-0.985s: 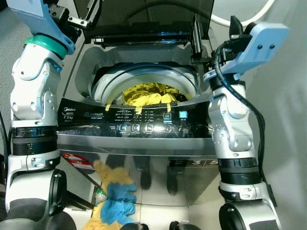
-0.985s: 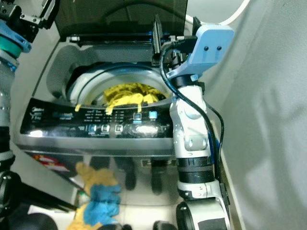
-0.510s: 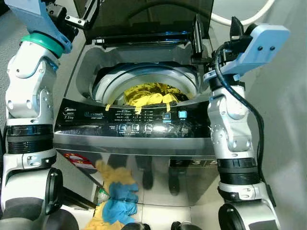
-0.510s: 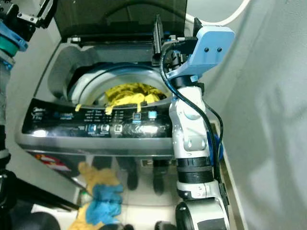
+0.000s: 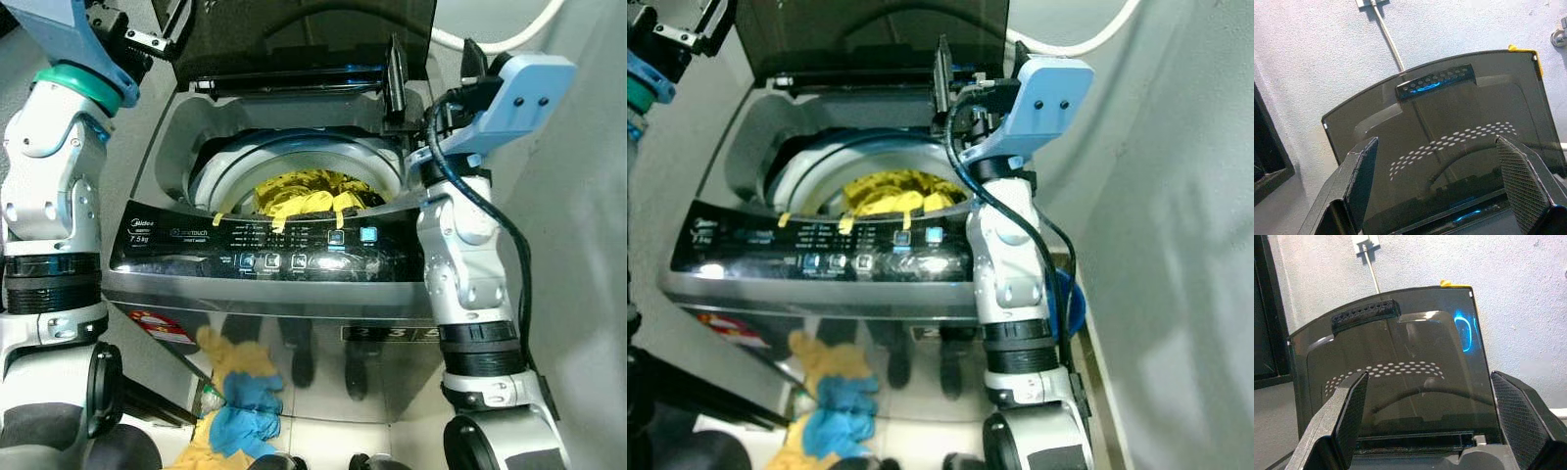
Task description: Clothes washing
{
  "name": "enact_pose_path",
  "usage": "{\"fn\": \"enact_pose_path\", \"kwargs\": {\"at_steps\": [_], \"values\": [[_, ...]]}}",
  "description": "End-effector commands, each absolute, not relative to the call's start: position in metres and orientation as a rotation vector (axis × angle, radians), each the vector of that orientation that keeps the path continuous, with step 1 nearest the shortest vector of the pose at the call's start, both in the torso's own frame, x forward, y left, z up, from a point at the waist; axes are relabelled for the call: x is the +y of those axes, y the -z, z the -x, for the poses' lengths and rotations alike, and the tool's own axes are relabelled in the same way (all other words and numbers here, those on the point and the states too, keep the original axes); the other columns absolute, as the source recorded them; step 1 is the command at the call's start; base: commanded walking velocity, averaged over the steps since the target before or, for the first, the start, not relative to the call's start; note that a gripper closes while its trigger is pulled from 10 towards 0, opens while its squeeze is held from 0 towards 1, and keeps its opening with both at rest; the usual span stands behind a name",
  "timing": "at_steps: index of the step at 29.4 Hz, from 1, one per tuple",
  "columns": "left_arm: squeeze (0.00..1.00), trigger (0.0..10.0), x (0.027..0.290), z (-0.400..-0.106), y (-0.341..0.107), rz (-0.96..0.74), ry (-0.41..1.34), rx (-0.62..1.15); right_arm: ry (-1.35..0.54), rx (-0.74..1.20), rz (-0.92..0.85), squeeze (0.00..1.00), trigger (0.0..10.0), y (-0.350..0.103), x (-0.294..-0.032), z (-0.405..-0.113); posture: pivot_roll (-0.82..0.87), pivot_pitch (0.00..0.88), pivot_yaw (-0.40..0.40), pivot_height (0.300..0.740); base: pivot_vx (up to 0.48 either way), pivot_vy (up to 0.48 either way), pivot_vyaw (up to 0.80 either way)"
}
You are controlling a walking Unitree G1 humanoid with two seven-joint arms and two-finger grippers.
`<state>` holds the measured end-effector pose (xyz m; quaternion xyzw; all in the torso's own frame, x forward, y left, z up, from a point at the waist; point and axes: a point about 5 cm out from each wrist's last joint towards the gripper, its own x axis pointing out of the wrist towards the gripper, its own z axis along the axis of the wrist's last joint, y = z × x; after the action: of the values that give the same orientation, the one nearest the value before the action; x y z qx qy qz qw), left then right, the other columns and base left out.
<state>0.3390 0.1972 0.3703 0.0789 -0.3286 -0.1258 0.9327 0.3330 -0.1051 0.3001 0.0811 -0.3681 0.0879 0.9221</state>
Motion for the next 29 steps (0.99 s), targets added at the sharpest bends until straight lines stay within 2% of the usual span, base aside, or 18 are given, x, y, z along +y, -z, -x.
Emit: {"fn": "enact_pose_path", "kwargs": {"at_steps": [1, 10, 16, 18, 22, 29], "values": [[0.0, 10.0, 0.199, -0.337, -0.366, -0.16, 0.24, -0.673, -0.195, -0.745, -0.158, 0.0, 10.0, -0.299, -0.103, -0.335, 0.16, 0.036, 0.117, 0.74, 0.0, 0.0, 0.0], [0.0, 10.0, 0.194, -0.329, -0.349, -0.145, 0.261, -0.669, -0.216, -0.738, -0.118, 0.0, 10.0, -0.303, -0.107, -0.339, 0.14, 0.034, 0.055, 0.74, 0.0, 0.0, 0.0], [0.0, 10.0, 0.182, -0.316, -0.333, -0.209, 0.402, -0.625, -0.223, -0.747, -0.07, 0.0, 10.0, -0.305, -0.115, -0.337, 0.12, 0.025, 0.033, 0.74, 0.0, 0.0, 0.0], [0.0, 10.0, 0.174, -0.312, -0.323, -0.205, 0.459, -0.588, -0.231, -0.738, -0.056, 0.0, 10.0, -0.305, -0.118, -0.338, 0.11, 0.027, 0.001, 0.74, 0.0, 0.0, 0.0], [0.0, 10.0, 0.172, -0.311, -0.318, -0.201, 0.464, -0.579, -0.237, -0.735, -0.052, 0.0, 10.0, -0.305, -0.118, -0.339, 0.11, 0.027, -0.003, 0.74, 0.0, 0.0, 0.0], [0.0, 10.0, 0.182, -0.322, -0.315, -0.109, 0.308, -0.593, -0.304, -0.741, -0.053, 0.0, 10.0, -0.312, -0.105, -0.341, 0.11, 0.022, -0.021, 0.74, 0.0, 0.0, 0.0]]}}
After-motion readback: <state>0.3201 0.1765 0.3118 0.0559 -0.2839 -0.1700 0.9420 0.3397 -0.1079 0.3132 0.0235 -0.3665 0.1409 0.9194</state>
